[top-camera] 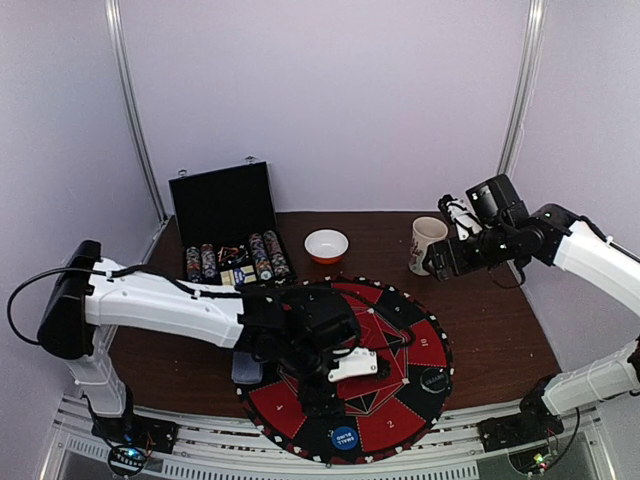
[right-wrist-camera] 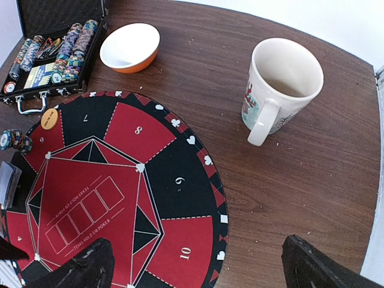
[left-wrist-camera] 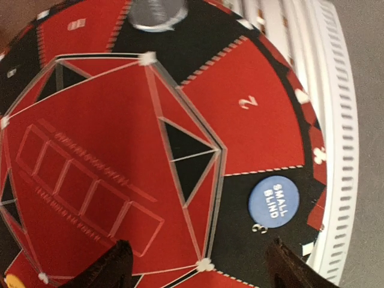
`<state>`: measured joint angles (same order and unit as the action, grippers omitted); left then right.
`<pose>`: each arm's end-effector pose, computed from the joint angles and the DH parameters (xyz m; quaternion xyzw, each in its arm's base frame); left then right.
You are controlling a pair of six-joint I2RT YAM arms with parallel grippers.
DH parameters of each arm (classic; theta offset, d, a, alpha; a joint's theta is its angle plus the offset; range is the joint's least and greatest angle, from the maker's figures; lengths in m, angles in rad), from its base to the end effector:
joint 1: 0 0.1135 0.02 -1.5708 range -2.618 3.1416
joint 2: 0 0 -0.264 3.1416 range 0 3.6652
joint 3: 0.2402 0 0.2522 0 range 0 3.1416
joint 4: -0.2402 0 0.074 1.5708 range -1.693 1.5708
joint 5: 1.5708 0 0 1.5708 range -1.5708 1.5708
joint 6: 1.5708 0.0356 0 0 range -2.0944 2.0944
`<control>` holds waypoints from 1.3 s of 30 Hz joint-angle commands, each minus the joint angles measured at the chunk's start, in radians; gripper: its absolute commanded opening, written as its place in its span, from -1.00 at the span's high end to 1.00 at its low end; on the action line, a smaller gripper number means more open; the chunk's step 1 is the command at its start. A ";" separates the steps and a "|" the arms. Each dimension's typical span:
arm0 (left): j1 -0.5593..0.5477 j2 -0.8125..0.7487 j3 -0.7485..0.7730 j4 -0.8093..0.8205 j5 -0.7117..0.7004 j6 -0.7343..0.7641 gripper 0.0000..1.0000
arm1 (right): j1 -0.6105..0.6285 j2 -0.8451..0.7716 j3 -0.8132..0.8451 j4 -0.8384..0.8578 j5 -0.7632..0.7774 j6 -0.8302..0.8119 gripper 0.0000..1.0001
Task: Distribute texas hold em gaming equipment
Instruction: Move the small blind button to position 3, then adjust the big blind button at position 5.
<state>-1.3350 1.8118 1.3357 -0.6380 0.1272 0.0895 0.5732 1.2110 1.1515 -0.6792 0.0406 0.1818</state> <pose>0.0835 -0.3671 0.2128 0.6462 0.7263 -0.1821 0.1474 0.2160 0.1377 0.3321 -0.1698 0.8986 0.1317 0.3825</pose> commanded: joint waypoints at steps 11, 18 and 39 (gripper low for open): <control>0.512 -0.112 -0.108 0.044 -0.218 -0.366 -0.79 | 0.013 0.069 0.024 0.048 0.032 0.001 -1.00; 0.593 0.054 -0.037 0.058 -0.231 -0.340 -0.58 | 0.016 0.085 0.008 0.058 0.066 -0.012 -1.00; 0.664 0.229 0.024 0.117 -0.126 -0.293 -0.28 | 0.016 0.114 -0.009 0.066 0.094 -0.028 -1.00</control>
<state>-0.6800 1.9865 1.3434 -0.5747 -0.0738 -0.2291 0.5831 1.3159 1.1526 -0.6174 0.1112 0.1604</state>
